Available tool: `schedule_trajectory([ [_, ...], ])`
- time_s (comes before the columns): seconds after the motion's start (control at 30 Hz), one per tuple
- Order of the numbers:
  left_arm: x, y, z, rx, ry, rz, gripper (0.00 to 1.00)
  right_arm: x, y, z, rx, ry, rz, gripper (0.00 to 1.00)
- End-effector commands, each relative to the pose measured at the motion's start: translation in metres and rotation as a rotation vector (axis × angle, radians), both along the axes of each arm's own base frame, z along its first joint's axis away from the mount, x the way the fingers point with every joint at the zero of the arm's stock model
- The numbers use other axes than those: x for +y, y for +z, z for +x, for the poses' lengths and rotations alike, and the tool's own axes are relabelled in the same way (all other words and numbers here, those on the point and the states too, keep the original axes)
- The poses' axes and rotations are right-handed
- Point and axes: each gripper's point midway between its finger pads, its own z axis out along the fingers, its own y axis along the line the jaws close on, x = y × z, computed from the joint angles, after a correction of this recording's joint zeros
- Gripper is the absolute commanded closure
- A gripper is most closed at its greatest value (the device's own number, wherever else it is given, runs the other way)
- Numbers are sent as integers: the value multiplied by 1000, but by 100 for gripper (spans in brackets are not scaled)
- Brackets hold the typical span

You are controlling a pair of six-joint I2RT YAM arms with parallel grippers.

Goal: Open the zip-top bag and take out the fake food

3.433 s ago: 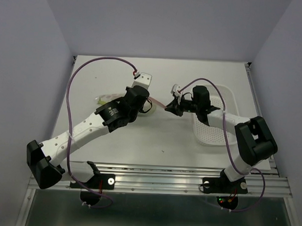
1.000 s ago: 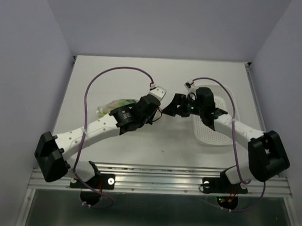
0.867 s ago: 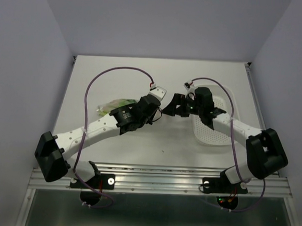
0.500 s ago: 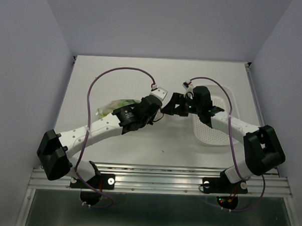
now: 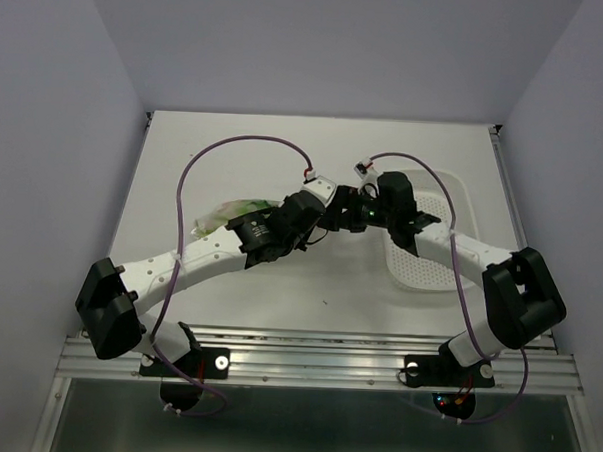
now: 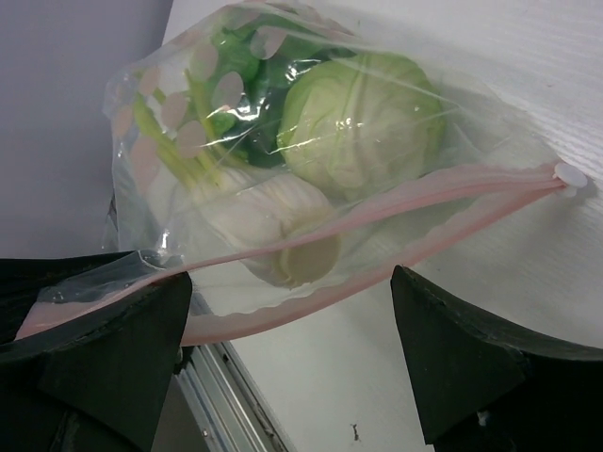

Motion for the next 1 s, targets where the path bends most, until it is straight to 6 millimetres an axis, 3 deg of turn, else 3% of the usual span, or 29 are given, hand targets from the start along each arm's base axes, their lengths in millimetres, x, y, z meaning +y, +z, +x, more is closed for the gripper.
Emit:
schedule_trajectory([
  [0.0, -8, 26, 5, -57, -9, -63, 100, 19, 34, 2, -143, 76, 76, 8],
  [0.13, -9, 27, 3, -57, -20, -71, 100, 26, 39, -8, -224, 170, 131, 8],
  [0.3, -9, 30, 2, -63, -26, -80, 100, 32, 31, -12, -260, 223, 133, 8],
  [0.57, -6, 35, 2, -76, -24, -87, 100, 38, 6, -16, -203, 255, 120, 8],
  [0.97, -17, 32, 0, -53, -49, -114, 100, 52, 0, -38, -176, 326, 137, 7],
])
